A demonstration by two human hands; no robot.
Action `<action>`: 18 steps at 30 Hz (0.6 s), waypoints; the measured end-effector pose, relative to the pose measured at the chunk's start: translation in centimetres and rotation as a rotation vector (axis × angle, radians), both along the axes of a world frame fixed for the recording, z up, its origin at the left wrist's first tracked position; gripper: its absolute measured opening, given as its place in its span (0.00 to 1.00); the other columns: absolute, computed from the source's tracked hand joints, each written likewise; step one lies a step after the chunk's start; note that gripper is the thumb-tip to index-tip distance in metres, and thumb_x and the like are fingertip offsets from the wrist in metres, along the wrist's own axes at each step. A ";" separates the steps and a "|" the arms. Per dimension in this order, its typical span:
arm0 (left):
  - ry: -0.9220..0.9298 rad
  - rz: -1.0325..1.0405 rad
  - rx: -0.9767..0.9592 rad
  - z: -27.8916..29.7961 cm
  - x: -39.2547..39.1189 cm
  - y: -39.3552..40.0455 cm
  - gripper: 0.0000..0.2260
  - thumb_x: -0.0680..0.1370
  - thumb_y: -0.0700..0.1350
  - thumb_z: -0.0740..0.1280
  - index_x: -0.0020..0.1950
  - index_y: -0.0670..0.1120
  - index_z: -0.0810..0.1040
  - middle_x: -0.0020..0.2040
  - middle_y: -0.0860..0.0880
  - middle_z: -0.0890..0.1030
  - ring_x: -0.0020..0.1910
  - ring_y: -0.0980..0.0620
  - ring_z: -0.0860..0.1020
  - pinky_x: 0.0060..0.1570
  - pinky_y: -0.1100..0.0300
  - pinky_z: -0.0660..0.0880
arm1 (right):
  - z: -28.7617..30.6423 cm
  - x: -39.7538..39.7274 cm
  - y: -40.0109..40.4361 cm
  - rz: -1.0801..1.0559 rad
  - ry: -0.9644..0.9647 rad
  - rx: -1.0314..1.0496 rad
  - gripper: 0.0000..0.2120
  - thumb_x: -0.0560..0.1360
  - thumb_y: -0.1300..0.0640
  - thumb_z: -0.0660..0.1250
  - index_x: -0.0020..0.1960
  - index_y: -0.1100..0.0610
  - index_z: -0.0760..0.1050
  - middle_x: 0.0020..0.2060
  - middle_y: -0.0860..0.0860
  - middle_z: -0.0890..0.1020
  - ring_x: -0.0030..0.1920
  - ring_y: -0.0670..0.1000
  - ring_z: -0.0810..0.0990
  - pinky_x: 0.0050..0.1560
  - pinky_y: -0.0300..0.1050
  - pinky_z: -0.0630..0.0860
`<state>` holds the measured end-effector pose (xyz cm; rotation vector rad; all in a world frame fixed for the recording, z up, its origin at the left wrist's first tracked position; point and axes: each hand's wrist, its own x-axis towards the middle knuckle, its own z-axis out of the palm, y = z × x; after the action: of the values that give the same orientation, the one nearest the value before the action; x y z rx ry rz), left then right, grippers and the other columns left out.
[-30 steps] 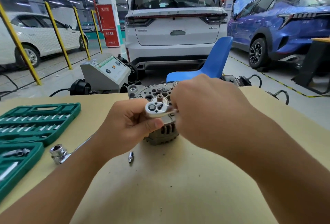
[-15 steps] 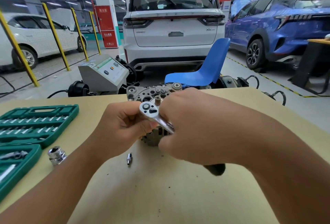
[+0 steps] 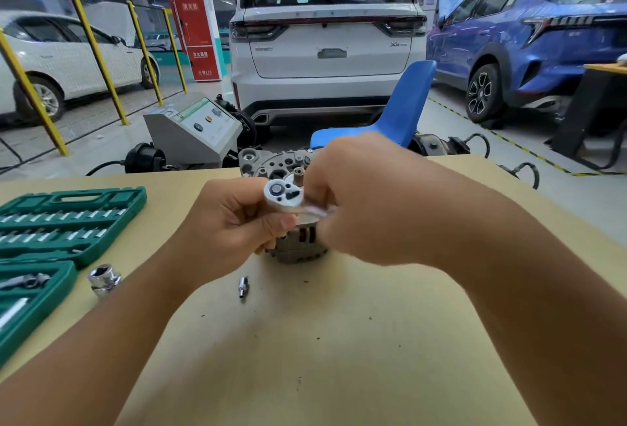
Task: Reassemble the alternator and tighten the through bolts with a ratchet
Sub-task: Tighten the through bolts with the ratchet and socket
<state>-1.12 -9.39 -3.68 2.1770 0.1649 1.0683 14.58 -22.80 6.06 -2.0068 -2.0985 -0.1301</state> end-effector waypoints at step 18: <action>-0.073 0.046 0.010 -0.6 0.7 -0.7 0.04 0.80 0.54 0.71 0.52 0.58 0.85 0.37 0.59 0.80 0.29 0.55 0.74 0.30 0.63 0.72 | -0.4 -1.0 -0.3 0.044 0.009 -0.023 0.12 0.73 0.50 0.69 0.34 0.52 0.70 0.24 0.47 0.73 0.21 0.46 0.70 0.17 0.35 0.60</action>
<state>-0.39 -10.05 -4.26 2.1495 0.1778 1.1747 13.54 -23.10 5.62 -1.9688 -2.1464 -0.0902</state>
